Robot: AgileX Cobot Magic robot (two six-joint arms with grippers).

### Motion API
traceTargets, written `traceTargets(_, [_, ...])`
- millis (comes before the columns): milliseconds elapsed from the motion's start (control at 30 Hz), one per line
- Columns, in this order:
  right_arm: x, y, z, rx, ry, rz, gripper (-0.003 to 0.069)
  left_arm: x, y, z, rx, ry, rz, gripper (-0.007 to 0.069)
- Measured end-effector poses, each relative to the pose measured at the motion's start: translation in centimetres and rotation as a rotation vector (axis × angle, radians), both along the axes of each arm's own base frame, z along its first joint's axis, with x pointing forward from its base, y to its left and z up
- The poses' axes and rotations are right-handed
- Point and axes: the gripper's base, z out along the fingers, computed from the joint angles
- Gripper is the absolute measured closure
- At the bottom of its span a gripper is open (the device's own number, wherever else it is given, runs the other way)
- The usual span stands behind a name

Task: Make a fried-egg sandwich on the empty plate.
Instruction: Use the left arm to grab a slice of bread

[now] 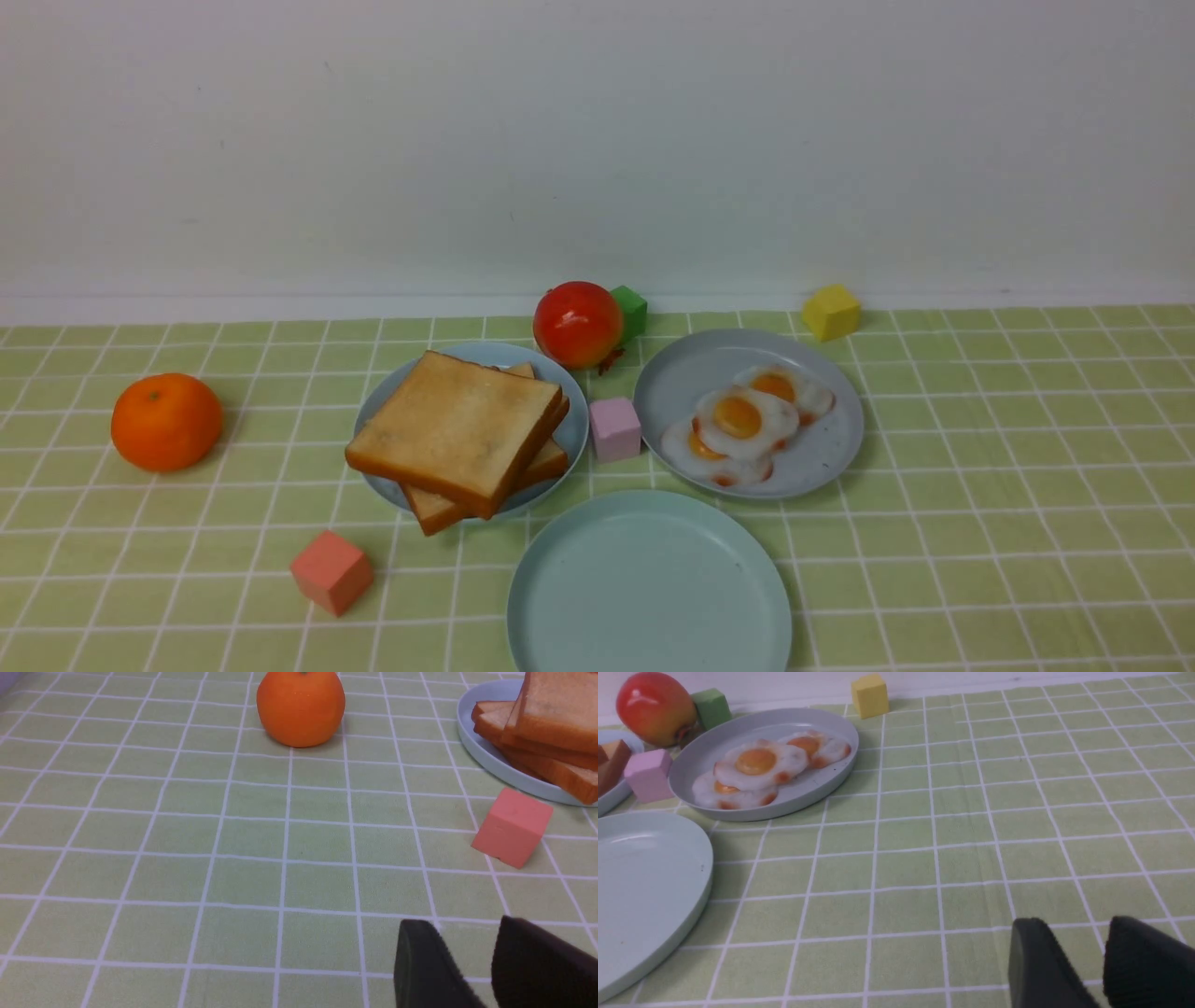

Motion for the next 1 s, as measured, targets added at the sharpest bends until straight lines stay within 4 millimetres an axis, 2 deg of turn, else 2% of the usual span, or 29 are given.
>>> traceTargets(233, [0.2,0.0,0.4,0.007,-0.069,0.002,0.0418,0.2,0.0,0.5,0.017,-0.065,-0.01,0.0386])
traceTargets(500, [0.3,0.1,4.0,0.032,-0.476,0.01,0.0418,0.5,-0.6,3.4,0.008,-0.396,-0.065,0.0386])
traceTargets(600, [0.0,0.1,5.4,0.042,-0.634,0.013,0.0418,0.5,-0.7,3.9,0.006,-0.455,-0.075,0.0386])
traceTargets(767, [-0.5,0.1,6.6,0.049,-0.773,0.016,0.0418,0.5,-0.7,4.2,0.006,-0.479,-0.079,0.0386])
traceTargets(867, [-0.8,0.1,7.2,0.064,-0.848,0.018,0.0418,0.3,-0.8,4.9,-0.023,-0.562,-0.091,0.0386])
traceTargets(900, [-1.1,0.0,7.6,0.125,-0.904,0.023,0.0418,0.0,-1.0,5.9,-0.102,-0.672,-0.11,0.0386])
traceTargets(967, [-1.3,0.0,8.0,0.187,-0.932,0.025,0.0418,-0.3,-1.1,6.7,-0.165,-0.759,-0.128,0.0386])
traceTargets(1000, [-1.7,-0.2,9.1,0.291,-0.968,0.035,0.0418,-1.0,-1.1,8.3,-0.261,-0.903,-0.161,0.0386])
